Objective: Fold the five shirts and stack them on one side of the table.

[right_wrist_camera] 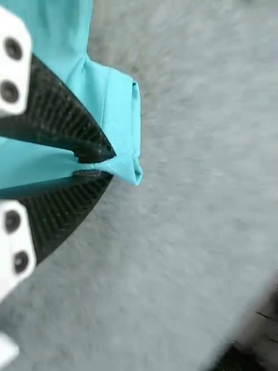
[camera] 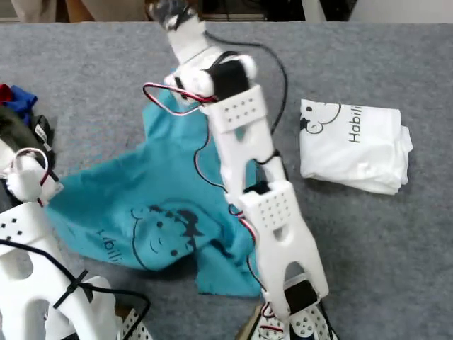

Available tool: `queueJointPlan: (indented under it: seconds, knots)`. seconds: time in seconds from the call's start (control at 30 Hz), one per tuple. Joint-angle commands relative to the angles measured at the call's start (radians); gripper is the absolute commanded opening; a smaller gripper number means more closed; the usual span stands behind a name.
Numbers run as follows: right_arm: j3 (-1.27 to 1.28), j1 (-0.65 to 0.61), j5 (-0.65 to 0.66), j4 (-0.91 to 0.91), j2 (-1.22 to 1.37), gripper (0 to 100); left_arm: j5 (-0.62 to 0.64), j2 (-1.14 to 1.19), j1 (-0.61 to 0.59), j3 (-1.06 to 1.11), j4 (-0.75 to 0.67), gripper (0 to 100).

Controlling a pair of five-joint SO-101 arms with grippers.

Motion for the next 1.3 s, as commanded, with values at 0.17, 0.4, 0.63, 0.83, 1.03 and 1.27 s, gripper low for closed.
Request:
queueJointPlan:
  seconds: [0.17, 0.4, 0.63, 0.83, 1.03, 1.27]
  knots:
    - [-0.044, 0.077, -0.009, -0.087, -0.513, 0.3, 0.020, -0.022, 0.005, -0.382, 0.121, 2]
    - [-0.041, 0.107, -0.005, -0.180, -0.751, 0.3, 0.020, -0.021, 0.006, -0.750, 0.219, 2]
    - [-0.041, 0.107, -0.005, -0.187, -0.855, 0.3, 0.020, -0.021, 0.006, -1.020, 0.262, 2]
    - [-0.041, 0.107, -0.005, -0.249, -0.920, 0.3, 0.018, -0.021, 0.006, -1.114, 0.270, 2]
    - [-0.039, 0.107, -0.008, -0.301, -0.980, 0.3, 0.018, -0.021, 0.006, -1.175, 0.298, 2]
    - [0.068, 0.101, -0.011, -0.269, -1.010, 0.3, 0.018, -0.022, 0.006, -1.163, 0.313, 2]
